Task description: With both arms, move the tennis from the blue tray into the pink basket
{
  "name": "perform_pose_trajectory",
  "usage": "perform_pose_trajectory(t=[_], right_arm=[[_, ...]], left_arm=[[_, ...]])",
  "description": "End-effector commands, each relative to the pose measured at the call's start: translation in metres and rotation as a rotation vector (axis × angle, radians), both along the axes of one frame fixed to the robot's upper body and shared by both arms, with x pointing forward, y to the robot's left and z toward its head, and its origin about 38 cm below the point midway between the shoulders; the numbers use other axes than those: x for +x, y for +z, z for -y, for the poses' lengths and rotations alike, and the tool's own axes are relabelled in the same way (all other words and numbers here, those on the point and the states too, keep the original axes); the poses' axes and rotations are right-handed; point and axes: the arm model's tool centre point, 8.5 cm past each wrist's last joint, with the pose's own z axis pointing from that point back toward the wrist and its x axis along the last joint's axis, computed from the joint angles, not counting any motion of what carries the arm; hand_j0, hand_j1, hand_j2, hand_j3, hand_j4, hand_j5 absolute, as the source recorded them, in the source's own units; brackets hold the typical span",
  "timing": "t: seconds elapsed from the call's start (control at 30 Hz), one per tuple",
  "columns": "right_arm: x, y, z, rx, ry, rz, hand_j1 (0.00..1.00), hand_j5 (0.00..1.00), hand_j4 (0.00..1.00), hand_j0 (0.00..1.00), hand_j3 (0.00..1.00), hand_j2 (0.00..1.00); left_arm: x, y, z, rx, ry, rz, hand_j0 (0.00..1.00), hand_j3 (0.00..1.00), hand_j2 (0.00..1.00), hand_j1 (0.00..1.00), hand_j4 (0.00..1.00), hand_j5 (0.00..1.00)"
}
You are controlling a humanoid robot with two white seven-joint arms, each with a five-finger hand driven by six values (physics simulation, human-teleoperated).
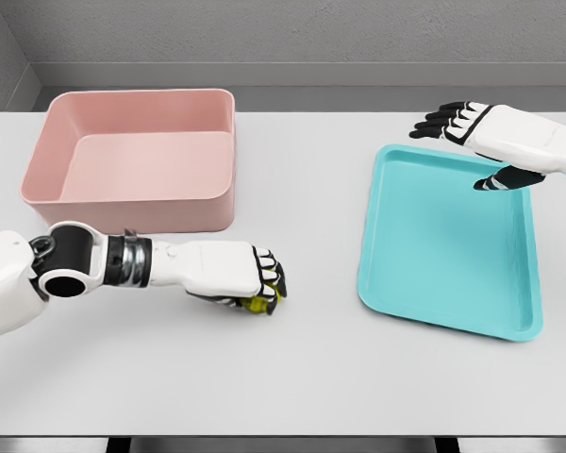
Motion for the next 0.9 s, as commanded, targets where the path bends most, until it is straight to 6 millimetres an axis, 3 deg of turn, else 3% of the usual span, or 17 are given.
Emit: perform_pose_trajectory(t=[0.0,0.33,0.87], right_arm=[[0.0,0.001,0.0,0.007,-0.001,0.0,1.0,1.0,1.0,1.0,1.0,1.0],[0.0,0.001,-0.001,0.008,0.001,0.0,1.0,1.0,1.0,1.0,1.0,1.0],[0.0,0.001,-0.001,0.007,0.001,0.0,1.0,1.0,1.0,1.0,1.0,1.0]], left_arm=[[0.0,0.01,-0.005,-0.016,0.008,0.009,0.51,0.51,0.51,0.51,0.51,0.51],[0.008,0.034,-0.009,-0.047,0.018,0.047,0.5,0.5,0.5,0.5,0.5,0.5],[0.035,0.088,-0.049,-0.089,0.131,0.142,0.5,0.5,0.5,0.5,0.5,0.5]])
